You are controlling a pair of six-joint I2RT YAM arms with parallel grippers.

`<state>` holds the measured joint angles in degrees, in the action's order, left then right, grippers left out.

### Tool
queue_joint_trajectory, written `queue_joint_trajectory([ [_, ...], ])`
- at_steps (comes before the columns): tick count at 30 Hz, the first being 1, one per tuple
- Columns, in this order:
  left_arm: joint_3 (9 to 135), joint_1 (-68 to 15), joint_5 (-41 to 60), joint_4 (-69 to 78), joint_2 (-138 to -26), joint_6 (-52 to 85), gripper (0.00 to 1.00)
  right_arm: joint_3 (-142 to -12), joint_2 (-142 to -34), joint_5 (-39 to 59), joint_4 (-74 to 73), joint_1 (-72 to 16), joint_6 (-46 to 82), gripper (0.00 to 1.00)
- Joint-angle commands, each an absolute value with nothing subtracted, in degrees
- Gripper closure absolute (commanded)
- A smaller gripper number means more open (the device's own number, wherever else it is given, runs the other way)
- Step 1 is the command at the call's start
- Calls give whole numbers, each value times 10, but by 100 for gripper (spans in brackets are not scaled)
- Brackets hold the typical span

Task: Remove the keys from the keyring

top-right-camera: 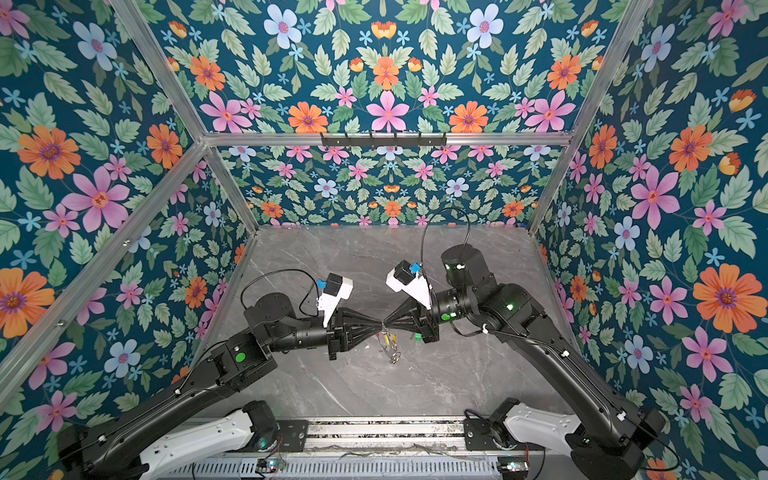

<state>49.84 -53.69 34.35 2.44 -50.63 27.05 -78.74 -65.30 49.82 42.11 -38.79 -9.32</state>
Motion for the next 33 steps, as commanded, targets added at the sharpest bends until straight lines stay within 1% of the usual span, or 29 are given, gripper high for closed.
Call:
queue_joint_trajectory([
  [1,498,-536,351,41,-507,269,88,-789,-654,495,408,-390,-96,100],
  [5,493,-536,347,56,-508,270,97,-787,-657,495,395,-393,-88,100],
  [6,491,-535,347,62,-509,271,100,-786,-657,495,388,-394,-85,100],
  [11,477,-536,326,93,-507,283,100,-774,-649,475,354,-396,-55,100],
  [13,468,-536,303,107,-500,286,100,-750,-629,426,299,-396,-16,70],
  [14,462,-536,281,113,-494,285,100,-734,-616,409,276,-396,-3,60],
  [15,456,-536,257,118,-487,285,100,-714,-601,388,242,-396,13,54],
  [18,436,-536,184,135,-469,283,100,-659,-567,351,165,-397,59,46],
  [22,409,-537,128,181,-461,292,100,-589,-537,302,77,-413,100,42],
  [25,396,-537,96,211,-461,303,100,-562,-538,253,56,-444,91,40],
  [31,398,-537,90,226,-472,307,100,-536,-547,201,33,-460,79,37],
  [33,397,-537,89,230,-471,308,100,-531,-554,199,32,-460,75,36],
])
